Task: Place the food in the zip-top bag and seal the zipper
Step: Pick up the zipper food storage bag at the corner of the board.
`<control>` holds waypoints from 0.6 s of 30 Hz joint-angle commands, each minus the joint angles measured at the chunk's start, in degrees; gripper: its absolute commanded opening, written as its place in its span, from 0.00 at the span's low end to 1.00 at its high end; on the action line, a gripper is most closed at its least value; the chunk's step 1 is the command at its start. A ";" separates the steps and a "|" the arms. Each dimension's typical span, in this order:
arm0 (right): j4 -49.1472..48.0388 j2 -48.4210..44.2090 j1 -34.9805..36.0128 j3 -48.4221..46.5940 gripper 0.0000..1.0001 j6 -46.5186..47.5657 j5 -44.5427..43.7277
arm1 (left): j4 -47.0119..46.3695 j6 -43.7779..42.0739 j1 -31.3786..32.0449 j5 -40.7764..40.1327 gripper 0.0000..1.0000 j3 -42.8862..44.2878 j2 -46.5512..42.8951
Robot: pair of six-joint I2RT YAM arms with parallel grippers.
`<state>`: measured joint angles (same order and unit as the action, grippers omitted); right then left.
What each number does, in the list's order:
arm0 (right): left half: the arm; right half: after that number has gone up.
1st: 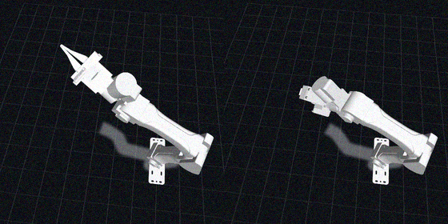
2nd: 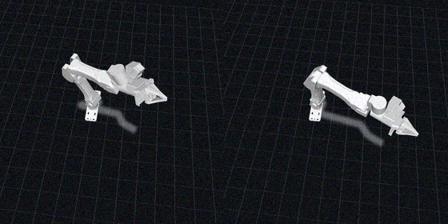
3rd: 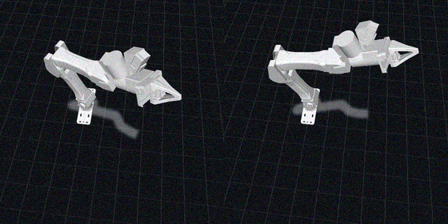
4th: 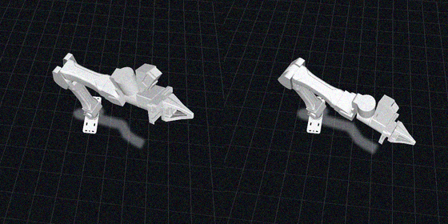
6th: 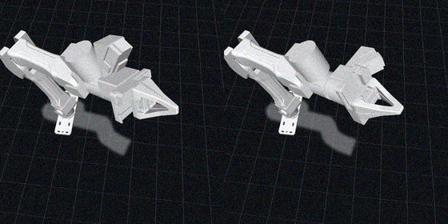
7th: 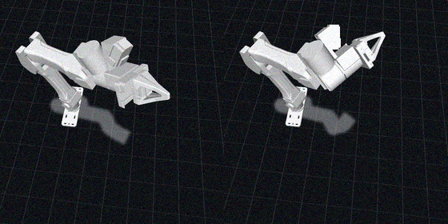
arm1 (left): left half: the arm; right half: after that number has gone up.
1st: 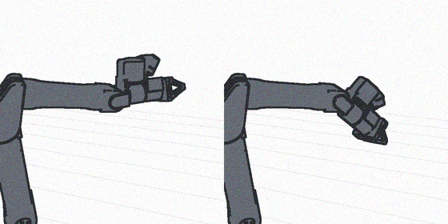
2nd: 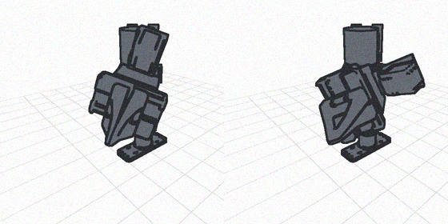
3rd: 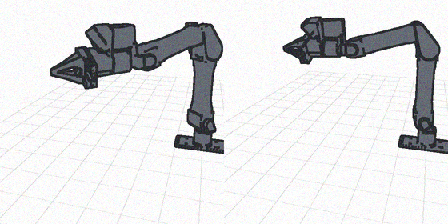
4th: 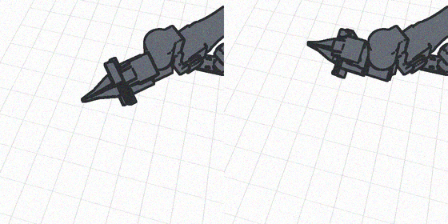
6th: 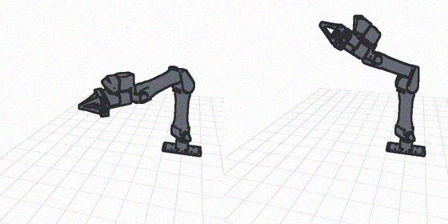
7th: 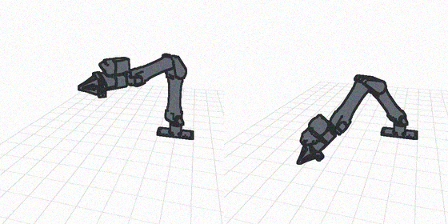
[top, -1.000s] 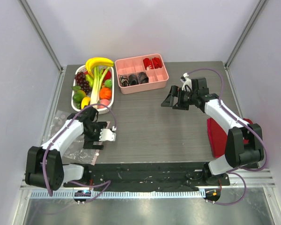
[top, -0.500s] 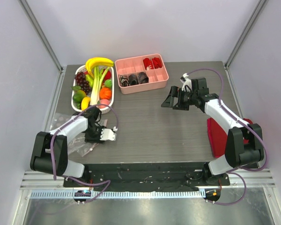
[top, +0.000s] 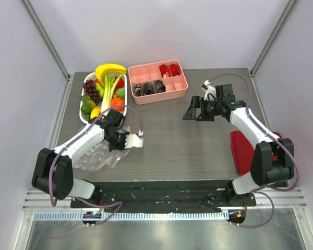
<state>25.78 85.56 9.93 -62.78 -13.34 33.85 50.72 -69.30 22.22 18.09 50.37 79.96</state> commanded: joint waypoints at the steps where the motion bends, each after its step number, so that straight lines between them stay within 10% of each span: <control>1: 10.41 -1.09 -5.70 -8.13 1.00 9.82 3.06 | 1.93 18.03 5.62 13.10 0.00 12.09 -3.15; 10: 1.86 -11.98 -9.68 -8.33 0.84 -7.29 19.58 | -15.02 50.37 15.39 10.39 0.00 22.21 -1.40; 18: -7.50 -17.54 3.24 -2.52 0.87 -17.15 15.20 | -19.43 54.45 18.65 16.71 0.00 26.97 1.16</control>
<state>24.75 67.90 9.19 -67.33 -23.88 49.87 36.64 -19.33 39.94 29.71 75.00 81.08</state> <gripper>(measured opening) 0.860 0.013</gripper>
